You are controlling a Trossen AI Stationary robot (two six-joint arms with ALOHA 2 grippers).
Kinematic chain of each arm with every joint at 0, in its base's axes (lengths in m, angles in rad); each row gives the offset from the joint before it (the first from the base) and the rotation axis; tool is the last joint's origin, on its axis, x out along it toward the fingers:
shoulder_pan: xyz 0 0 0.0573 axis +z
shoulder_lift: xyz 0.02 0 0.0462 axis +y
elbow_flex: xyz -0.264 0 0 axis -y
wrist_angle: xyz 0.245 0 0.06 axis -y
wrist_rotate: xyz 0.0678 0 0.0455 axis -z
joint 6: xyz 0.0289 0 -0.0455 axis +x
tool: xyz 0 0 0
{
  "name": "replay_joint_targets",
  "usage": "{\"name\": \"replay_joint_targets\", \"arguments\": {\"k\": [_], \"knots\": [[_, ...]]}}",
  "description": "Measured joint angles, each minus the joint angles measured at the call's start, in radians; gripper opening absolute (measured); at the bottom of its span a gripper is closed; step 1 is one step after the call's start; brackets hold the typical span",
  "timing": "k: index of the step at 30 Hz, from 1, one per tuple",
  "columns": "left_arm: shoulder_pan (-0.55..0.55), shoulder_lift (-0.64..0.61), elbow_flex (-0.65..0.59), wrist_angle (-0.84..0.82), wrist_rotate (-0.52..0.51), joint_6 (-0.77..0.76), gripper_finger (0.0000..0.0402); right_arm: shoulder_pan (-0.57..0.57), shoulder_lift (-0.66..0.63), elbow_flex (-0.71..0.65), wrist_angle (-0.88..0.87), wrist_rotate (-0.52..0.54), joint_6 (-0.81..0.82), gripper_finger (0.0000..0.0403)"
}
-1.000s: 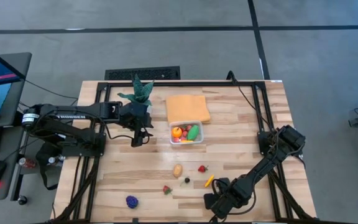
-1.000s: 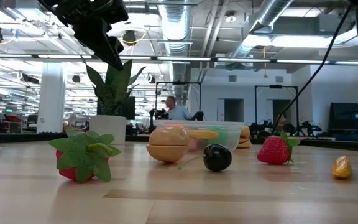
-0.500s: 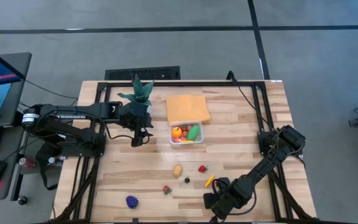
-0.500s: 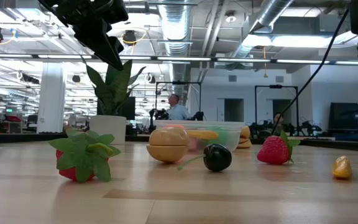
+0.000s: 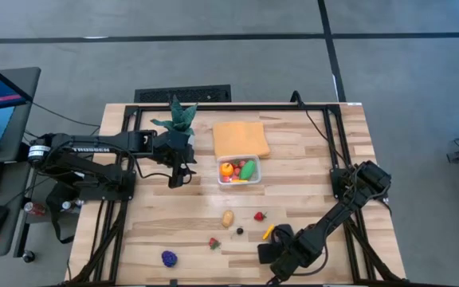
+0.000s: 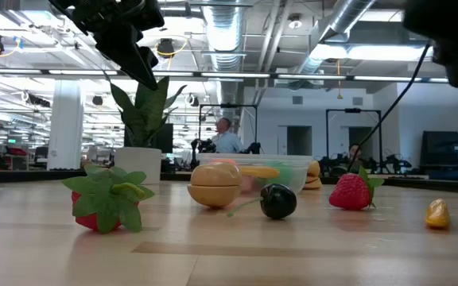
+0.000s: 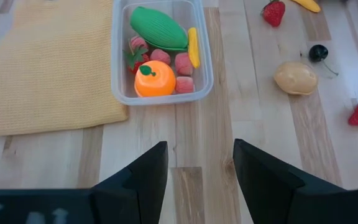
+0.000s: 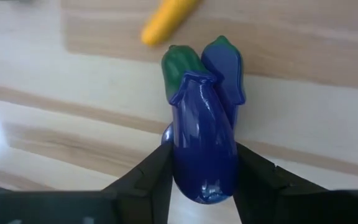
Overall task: Pick and placing Produce into tupperware
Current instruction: Put the purple eggplant into the transparent bin
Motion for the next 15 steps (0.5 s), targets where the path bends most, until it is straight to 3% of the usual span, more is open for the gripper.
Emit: {"name": "replay_joint_targets", "arguments": {"k": [15], "knots": [[0.0,0.0,0.0,0.002,-0.002,-0.008,0.0174,0.02,0.0,0.073,0.0,0.248,-0.085,0.013]]}}
